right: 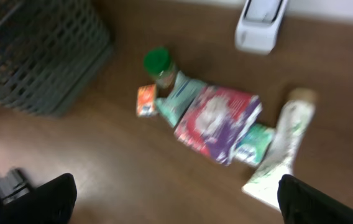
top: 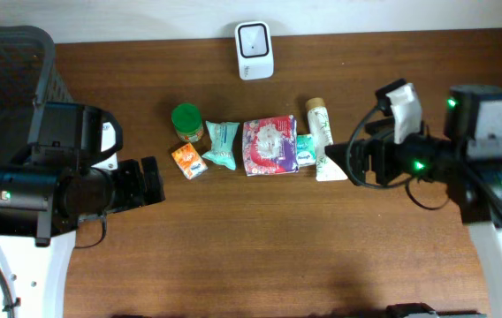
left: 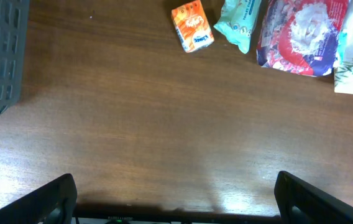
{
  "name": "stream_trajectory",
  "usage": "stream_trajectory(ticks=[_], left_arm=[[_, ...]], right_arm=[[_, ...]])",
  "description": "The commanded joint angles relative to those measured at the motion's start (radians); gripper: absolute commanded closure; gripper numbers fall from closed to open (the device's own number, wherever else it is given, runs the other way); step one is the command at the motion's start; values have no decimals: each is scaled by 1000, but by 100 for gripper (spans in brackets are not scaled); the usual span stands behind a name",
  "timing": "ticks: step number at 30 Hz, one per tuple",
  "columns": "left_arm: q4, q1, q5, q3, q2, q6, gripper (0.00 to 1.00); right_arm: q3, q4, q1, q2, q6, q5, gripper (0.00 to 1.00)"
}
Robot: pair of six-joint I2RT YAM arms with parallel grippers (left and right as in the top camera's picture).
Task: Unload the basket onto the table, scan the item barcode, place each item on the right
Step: 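Grasp the white-and-gold tube with the right gripper and pull it right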
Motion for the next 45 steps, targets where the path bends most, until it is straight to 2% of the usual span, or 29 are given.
stream_trajectory(ticks=[1, 2, 3, 4, 5, 10, 12, 15, 18, 22, 24, 28, 30, 34, 35, 36, 40, 45], left_arm=[[1, 1, -7, 2, -9, 8, 1], [2, 1, -7, 2, -9, 8, 1], [2, 1, -7, 2, -9, 8, 1], [1, 1, -7, 2, -9, 8, 1], [2, 1, -7, 2, -9, 8, 1], [2, 1, -7, 2, -9, 8, 1], [2, 1, -7, 2, -9, 8, 1], [1, 1, -7, 2, -9, 8, 1], [2, 1, -7, 2, -9, 8, 1], [1, 1, -7, 2, -9, 8, 1], [2, 1, -7, 2, -9, 8, 1], [2, 1, -7, 2, -9, 8, 1], [2, 1, -7, 2, -9, 8, 1], [2, 1, -7, 2, -9, 8, 1], [1, 1, -7, 2, -9, 8, 1], [2, 1, -7, 2, -9, 8, 1], [2, 1, -7, 2, -9, 8, 1], [2, 1, -7, 2, -9, 8, 1]], right_arm=[[16, 5, -5, 130, -2, -76, 2], [16, 5, -5, 150, 31, -23, 2], [16, 4, -5, 180, 146, 149, 1], [16, -20, -5, 234, 302, 410, 2], [16, -41, -5, 278, 304, 449, 2], [16, -19, -5, 424, 392, 438, 1], [16, 14, -5, 439, 394, 358, 2], [16, 70, -4, 441, 394, 345, 1], [16, 108, -3, 469, 394, 355, 9], [16, 148, -3, 539, 394, 354, 11], [16, 164, -3, 573, 394, 355, 16], [16, 190, -4, 632, 394, 385, 18], [16, 197, -3, 664, 394, 384, 25], [16, 249, -3, 733, 394, 379, 26], [16, 261, -3, 747, 394, 375, 29], [16, 276, -3, 760, 394, 372, 36], [16, 303, -3, 784, 394, 381, 47], [15, 335, 10, 824, 393, 369, 47]])
